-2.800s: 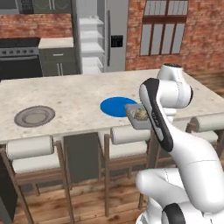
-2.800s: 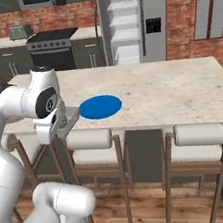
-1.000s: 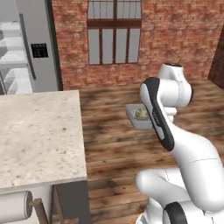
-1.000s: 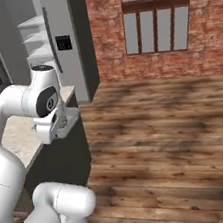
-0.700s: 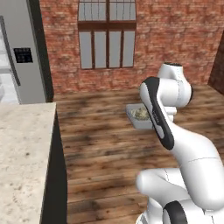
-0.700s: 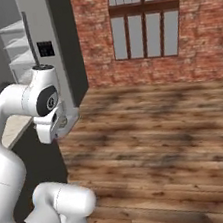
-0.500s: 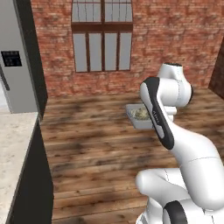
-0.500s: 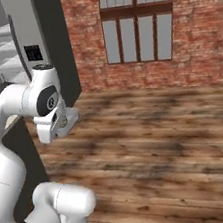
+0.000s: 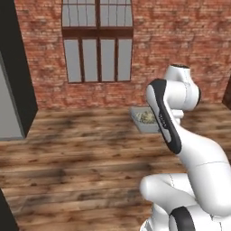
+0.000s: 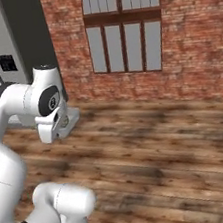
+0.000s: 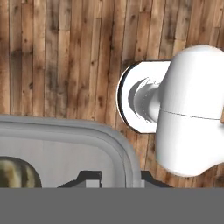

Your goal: Place two dumplings into each of the tupperware containers and then place the containers in the fridge.

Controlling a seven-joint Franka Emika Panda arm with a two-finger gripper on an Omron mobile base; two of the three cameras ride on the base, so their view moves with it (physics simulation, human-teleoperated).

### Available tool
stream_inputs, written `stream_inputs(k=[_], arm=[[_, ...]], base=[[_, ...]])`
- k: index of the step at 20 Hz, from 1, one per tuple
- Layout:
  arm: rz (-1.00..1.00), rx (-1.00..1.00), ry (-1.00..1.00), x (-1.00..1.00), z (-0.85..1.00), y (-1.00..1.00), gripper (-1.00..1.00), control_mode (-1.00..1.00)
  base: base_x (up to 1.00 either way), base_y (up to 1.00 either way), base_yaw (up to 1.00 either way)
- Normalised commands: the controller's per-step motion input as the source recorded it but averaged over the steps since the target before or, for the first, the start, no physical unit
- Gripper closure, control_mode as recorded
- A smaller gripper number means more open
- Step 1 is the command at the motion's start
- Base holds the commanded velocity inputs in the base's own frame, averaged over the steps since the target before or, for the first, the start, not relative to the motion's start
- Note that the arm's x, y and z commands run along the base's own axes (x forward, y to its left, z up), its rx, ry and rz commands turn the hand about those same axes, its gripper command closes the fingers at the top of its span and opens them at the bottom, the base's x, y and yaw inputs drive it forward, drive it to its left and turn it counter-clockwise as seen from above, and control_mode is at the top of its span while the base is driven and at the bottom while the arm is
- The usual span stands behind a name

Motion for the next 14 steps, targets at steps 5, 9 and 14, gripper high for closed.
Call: stream_inputs(k=[5, 9, 14], arm=[[0.0, 0.0, 0.0, 0.0, 0.0, 0.0, 1.0, 1.0], [0.0, 0.0, 0.0, 0.0, 0.0, 0.0, 1.0, 1.0], [0.0, 0.0, 0.0, 0.0, 0.0, 0.0, 1.0, 1.0]], base=[[1.0, -0.02, 0.16], [1.0, 0.08, 0.14], [1.0, 0.08, 0.38]])
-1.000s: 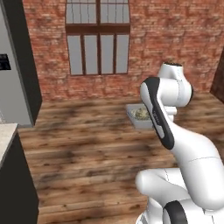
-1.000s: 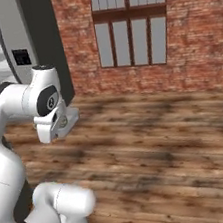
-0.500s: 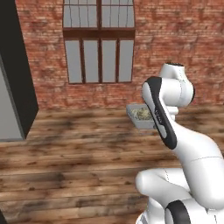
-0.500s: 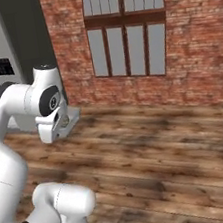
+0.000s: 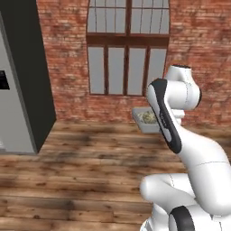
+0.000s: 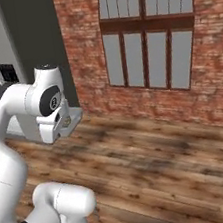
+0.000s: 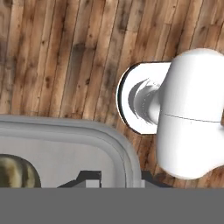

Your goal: Place two dumplings into each of the tupperware containers and then place the containers in the fridge.

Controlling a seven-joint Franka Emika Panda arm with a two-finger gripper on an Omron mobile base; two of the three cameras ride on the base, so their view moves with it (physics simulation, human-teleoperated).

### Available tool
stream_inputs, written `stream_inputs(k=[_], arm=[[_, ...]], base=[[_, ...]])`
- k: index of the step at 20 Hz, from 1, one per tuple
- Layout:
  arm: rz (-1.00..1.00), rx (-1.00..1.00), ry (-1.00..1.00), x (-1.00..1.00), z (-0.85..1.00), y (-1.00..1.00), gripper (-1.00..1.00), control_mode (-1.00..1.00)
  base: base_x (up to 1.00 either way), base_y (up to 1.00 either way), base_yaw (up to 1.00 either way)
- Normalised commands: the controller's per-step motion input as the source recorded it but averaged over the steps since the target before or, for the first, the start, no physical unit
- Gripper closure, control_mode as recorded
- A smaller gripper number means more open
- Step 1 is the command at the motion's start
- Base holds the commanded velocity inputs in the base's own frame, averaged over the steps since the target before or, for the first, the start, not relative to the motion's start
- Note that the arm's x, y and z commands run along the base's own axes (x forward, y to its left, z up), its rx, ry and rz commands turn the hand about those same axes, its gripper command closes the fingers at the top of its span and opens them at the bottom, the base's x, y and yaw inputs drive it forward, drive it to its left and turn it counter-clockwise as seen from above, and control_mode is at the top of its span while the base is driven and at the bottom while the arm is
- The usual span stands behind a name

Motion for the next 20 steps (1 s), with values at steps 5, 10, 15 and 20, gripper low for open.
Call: stream_inputs(k=[5, 10, 15, 20], arm=[[0.0, 0.0, 0.0, 0.0, 0.0, 0.0, 1.0, 1.0], [0.0, 0.0, 0.0, 0.0, 0.0, 0.0, 1.0, 1.0], [0.0, 0.0, 0.0, 0.0, 0.0, 0.0, 1.0, 1.0], [0.0, 0.0, 0.0, 0.0, 0.0, 0.0, 1.0, 1.0]], base=[[1.0, 0.0, 0.66], [1.0, 0.02, 0.38], [1.0, 0.23, 0.38], [1.0, 0.55, 0.16]])
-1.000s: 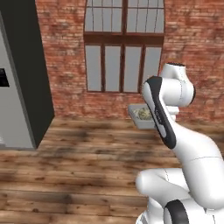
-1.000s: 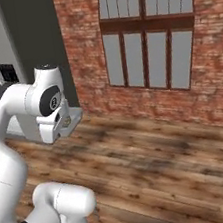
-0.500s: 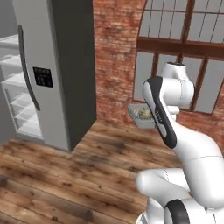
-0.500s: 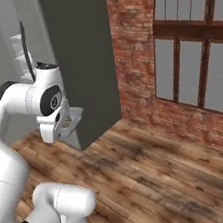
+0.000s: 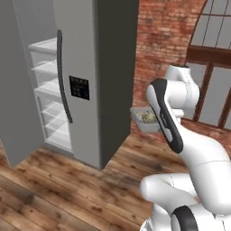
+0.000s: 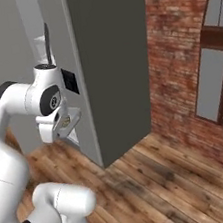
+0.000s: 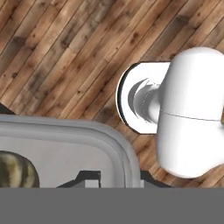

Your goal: Place two dumplings into each of the tupperware containers and then place the containers in the fridge.

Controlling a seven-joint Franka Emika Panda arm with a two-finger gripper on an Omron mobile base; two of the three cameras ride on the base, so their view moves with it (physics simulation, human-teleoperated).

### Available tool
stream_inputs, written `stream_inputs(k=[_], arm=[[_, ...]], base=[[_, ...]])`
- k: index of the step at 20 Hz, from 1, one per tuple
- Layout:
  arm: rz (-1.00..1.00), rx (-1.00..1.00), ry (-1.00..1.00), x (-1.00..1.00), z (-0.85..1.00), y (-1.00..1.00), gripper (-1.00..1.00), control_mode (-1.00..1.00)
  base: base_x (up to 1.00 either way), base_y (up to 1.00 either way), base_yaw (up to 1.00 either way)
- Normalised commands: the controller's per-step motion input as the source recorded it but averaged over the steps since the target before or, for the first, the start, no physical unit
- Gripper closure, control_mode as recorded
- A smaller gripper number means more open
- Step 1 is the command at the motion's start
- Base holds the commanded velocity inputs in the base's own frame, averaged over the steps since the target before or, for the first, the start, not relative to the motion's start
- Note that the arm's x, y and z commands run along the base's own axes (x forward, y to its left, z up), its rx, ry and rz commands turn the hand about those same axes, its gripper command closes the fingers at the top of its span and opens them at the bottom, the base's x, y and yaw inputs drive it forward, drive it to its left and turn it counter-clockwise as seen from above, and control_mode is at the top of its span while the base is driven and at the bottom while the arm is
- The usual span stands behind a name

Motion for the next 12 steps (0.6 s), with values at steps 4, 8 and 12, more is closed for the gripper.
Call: stream_inputs(k=[4, 8, 12], arm=[[0.0, 0.0, 0.0, 0.0, 0.0, 0.0, 1.0, 1.0], [0.0, 0.0, 0.0, 0.0, 0.0, 0.0, 1.0, 1.0], [0.0, 0.0, 0.0, 0.0, 0.0, 0.0, 1.0, 1.0]], base=[[1.0, 0.68, -0.04], [1.0, 0.53, -0.23], [0.95, 0.49, -0.29]])
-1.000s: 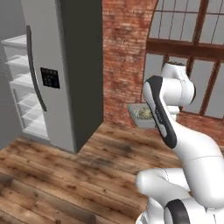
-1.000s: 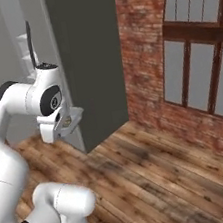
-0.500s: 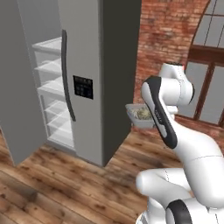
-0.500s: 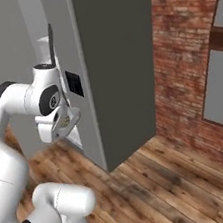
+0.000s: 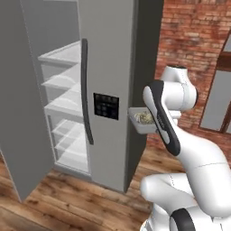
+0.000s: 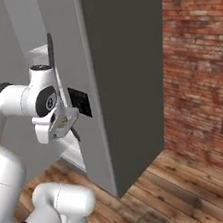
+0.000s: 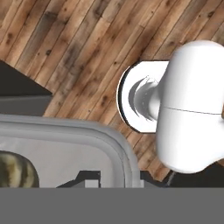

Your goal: Place two dumplings into each of the tupperware containers and then place the containers in the fridge.

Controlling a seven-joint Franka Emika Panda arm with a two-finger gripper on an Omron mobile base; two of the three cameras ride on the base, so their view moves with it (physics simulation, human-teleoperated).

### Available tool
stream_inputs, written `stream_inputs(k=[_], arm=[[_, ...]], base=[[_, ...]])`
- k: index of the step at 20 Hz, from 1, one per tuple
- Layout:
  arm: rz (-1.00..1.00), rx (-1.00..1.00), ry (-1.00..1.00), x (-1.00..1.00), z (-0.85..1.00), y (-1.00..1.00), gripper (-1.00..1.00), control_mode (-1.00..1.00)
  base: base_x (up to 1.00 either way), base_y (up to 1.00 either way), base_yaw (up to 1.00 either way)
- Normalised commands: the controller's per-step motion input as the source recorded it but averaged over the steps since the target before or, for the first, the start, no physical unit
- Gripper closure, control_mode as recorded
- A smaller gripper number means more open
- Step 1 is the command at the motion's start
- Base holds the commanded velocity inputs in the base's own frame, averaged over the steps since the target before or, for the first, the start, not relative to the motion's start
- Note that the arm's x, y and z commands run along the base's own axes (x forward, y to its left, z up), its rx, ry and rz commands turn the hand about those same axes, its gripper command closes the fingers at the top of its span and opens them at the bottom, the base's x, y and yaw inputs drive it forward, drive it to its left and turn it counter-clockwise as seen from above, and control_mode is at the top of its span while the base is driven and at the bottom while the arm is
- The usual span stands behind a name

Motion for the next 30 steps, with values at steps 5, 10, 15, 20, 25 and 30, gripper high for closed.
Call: stream_inputs(k=[5, 10, 15, 20, 25, 30], arm=[[0.0, 0.0, 0.0, 0.0, 0.0, 0.0, 1.0, 1.0], [0.0, 0.0, 0.0, 0.0, 0.0, 0.0, 1.0, 1.0], [0.0, 0.0, 0.0, 0.0, 0.0, 0.0, 1.0, 1.0], [0.0, 0.0, 0.0, 0.0, 0.0, 0.0, 1.0, 1.0], [0.0, 0.0, 0.0, 0.0, 0.0, 0.0, 1.0, 1.0], [0.0, 0.0, 0.0, 0.0, 0.0, 0.0, 1.0, 1.0]], base=[[0.12, 0.83, -0.41], [0.02, 0.77, -0.42], [0.13, 0.68, -0.35], [0.05, 0.58, -0.21], [-0.12, 0.67, -0.28], [0.0, 0.75, -0.17]])
